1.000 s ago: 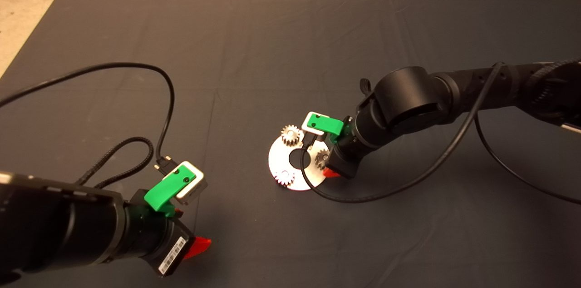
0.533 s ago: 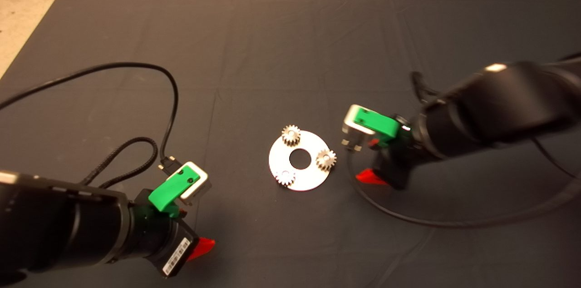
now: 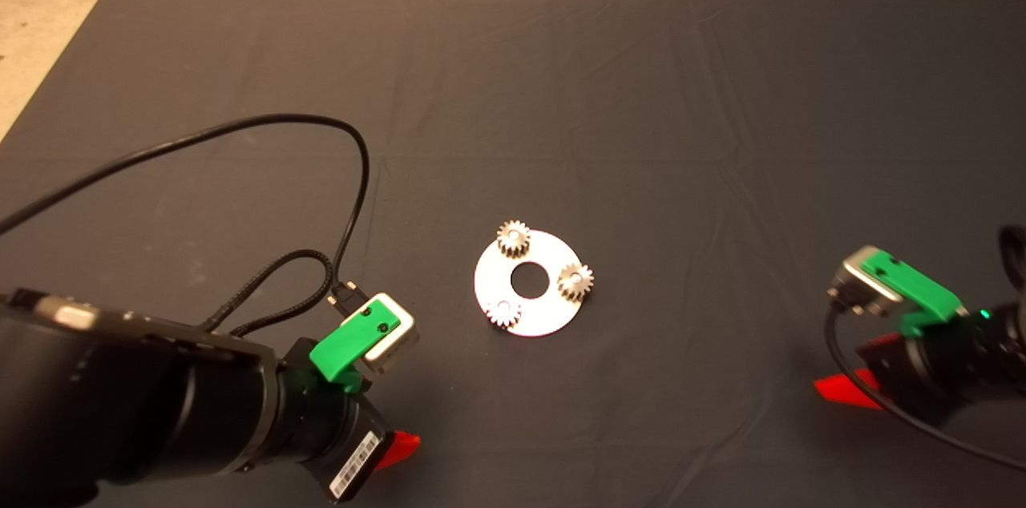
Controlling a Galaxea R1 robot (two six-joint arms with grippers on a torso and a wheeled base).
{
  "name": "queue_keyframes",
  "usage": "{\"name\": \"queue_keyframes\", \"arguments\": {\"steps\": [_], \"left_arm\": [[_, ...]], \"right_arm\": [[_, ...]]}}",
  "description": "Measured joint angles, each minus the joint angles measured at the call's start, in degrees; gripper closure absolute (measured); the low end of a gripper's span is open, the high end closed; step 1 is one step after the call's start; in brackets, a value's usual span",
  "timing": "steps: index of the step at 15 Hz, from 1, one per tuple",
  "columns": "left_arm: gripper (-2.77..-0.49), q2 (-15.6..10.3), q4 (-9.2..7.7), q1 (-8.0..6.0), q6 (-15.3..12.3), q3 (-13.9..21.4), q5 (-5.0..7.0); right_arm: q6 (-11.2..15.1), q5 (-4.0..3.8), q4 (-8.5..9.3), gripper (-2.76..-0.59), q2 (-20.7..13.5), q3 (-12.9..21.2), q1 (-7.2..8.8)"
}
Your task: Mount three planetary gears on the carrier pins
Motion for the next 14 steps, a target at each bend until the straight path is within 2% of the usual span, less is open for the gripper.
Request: {"name": "queue_keyframes", "arguments": {"steps": [2,3,4,5,6,7,9,10,11,12,13,14], "left_arm": [[-1.73,0.06,0.02,0.00,-0.99,0.00,-1.12],[-1.73,0.02,0.00,0.00,-1.04,0.00,-1.24],[-1.73,-0.42,0.00,0.05,-1.05,0.00,-1.43],[-1.73,-1.38,0.00,0.23,-1.07,0.00,-1.39],[-1.73,-2.25,0.00,0.30,-1.07,0.00,-1.35],[-1.73,-3.20,0.06,0.57,-1.07,0.09,-1.40],[-1.73,-7.44,-0.12,1.89,-0.98,0.30,-1.62],[-1.73,-10.11,-0.06,1.90,-0.42,0.38,-2.22],[-1.73,-12.47,-0.09,2.08,0.34,0.38,-2.94],[-1.73,-14.47,-0.13,2.80,1.38,0.38,-4.41],[-1.73,-15.63,-0.20,3.17,2.15,0.39,-6.14],[-1.73,-15.77,-0.17,3.16,2.71,0.47,-7.35]], "right_arm": [[-3.14,3.35,0.00,-1.76,-9.15,0.02,-1.87],[-4.76,4.76,0.00,-1.76,-12.03,0.05,-3.74],[-5.58,5.85,0.08,-1.76,-13.54,0.42,-5.55],[-5.88,6.61,0.11,-1.76,-13.83,0.75,-6.28],[-6.05,7.18,0.10,-1.76,-13.60,0.80,-6.56],[-6.07,7.33,0.08,-1.76,-12.86,0.80,-6.61],[-6.35,7.44,0.11,-1.76,-5.99,0.80,-7.23],[-6.50,7.82,0.11,-1.76,-2.08,0.80,-7.64],[-6.60,8.38,0.11,-1.76,0.54,0.85,-8.05],[-6.72,8.81,0.11,-1.76,1.85,0.88,-8.18],[-6.78,8.88,0.11,-1.76,1.87,0.88,-8.19],[-6.89,8.86,0.11,-1.76,1.12,0.88,-8.36]]}}
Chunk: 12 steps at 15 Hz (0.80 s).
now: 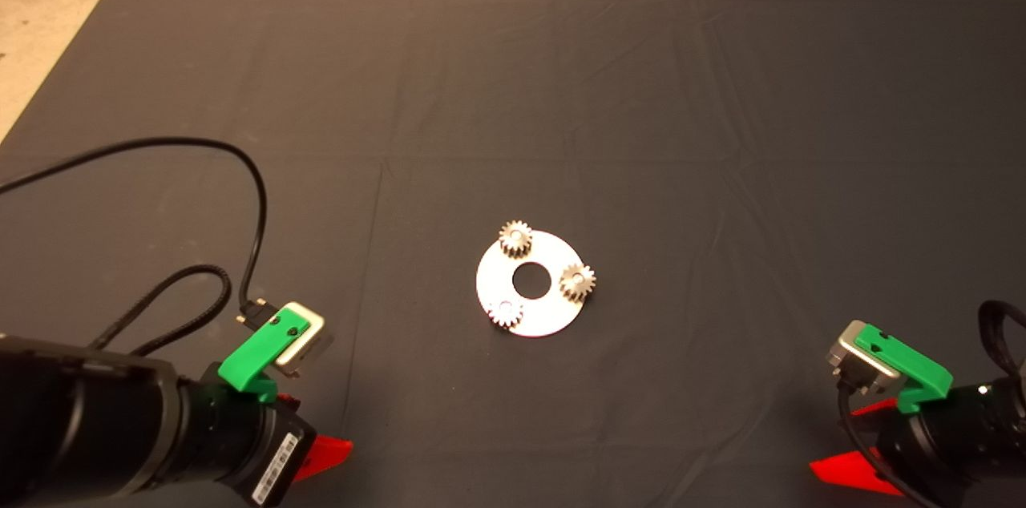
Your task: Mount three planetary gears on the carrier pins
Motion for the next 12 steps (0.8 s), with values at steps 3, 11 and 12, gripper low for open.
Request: {"name": "queue_keyframes", "arguments": {"steps": [3,11,12], "left_arm": [[-1.73,1.13,0.04,0.01,-0.05,0.06,-0.34],[-1.73,3.71,-0.07,0.64,-0.98,0.06,1.54],[-1.73,3.73,-0.05,0.63,-0.99,0.06,1.59]], "right_arm": [[-0.01,-0.36,0.02,-1.76,-1.74,0.00,-0.80],[-0.18,-1.29,0.02,-1.76,-4.27,0.00,-0.94],[-0.48,-1.29,0.05,-1.76,-4.48,0.02,-0.94]]}}
